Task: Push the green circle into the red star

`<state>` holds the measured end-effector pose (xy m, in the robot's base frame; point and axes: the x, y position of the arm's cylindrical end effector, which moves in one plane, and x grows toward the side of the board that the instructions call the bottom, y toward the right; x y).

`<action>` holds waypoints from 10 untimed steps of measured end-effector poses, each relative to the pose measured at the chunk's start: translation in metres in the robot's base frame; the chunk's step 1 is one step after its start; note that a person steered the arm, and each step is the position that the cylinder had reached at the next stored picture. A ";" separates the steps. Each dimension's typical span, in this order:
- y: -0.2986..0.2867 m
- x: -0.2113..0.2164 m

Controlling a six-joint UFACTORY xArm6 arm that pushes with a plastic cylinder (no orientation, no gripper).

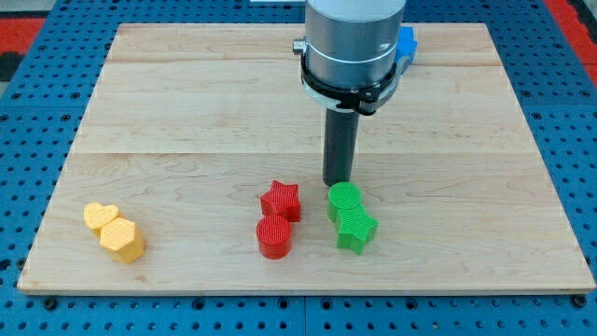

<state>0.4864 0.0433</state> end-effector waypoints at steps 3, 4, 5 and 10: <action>0.048 -0.011; 0.047 0.004; 0.030 0.007; 0.074 0.057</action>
<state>0.5431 0.1176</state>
